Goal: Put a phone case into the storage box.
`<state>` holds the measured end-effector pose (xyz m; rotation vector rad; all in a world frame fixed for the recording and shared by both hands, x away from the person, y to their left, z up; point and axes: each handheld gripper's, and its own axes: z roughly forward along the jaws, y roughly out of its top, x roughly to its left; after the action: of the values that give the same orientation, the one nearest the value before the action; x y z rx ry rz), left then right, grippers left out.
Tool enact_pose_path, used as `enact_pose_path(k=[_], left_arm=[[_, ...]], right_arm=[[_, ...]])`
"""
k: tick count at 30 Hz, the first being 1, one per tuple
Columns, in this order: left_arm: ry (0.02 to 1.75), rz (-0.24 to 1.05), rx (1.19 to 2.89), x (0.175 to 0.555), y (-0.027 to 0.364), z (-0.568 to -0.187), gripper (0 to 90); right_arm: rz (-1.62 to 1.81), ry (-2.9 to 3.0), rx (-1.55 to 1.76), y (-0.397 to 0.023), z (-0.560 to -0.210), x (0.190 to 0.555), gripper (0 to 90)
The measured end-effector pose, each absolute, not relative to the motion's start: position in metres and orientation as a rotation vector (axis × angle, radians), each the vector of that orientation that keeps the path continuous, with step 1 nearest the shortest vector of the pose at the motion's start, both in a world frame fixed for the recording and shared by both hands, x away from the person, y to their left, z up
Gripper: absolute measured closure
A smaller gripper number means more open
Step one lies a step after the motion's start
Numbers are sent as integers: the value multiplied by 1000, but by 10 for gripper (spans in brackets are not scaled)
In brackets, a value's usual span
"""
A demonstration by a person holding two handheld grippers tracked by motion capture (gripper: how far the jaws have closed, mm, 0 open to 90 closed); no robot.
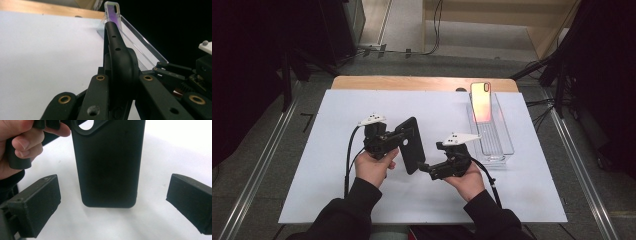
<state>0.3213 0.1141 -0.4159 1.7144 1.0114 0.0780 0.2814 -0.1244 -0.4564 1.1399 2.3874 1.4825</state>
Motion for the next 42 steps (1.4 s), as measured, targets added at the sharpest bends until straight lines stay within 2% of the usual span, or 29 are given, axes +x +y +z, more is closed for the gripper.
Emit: enact_pose_path(k=[12,42], left_arm=[[924,153,1668,313,115,-416,850],[904,22,1720,295,87,-416,848]], right_arm=[[1465,2342,1087,-128,-451,279,0],[1452,2293,1107,-111,-431,278,0]])
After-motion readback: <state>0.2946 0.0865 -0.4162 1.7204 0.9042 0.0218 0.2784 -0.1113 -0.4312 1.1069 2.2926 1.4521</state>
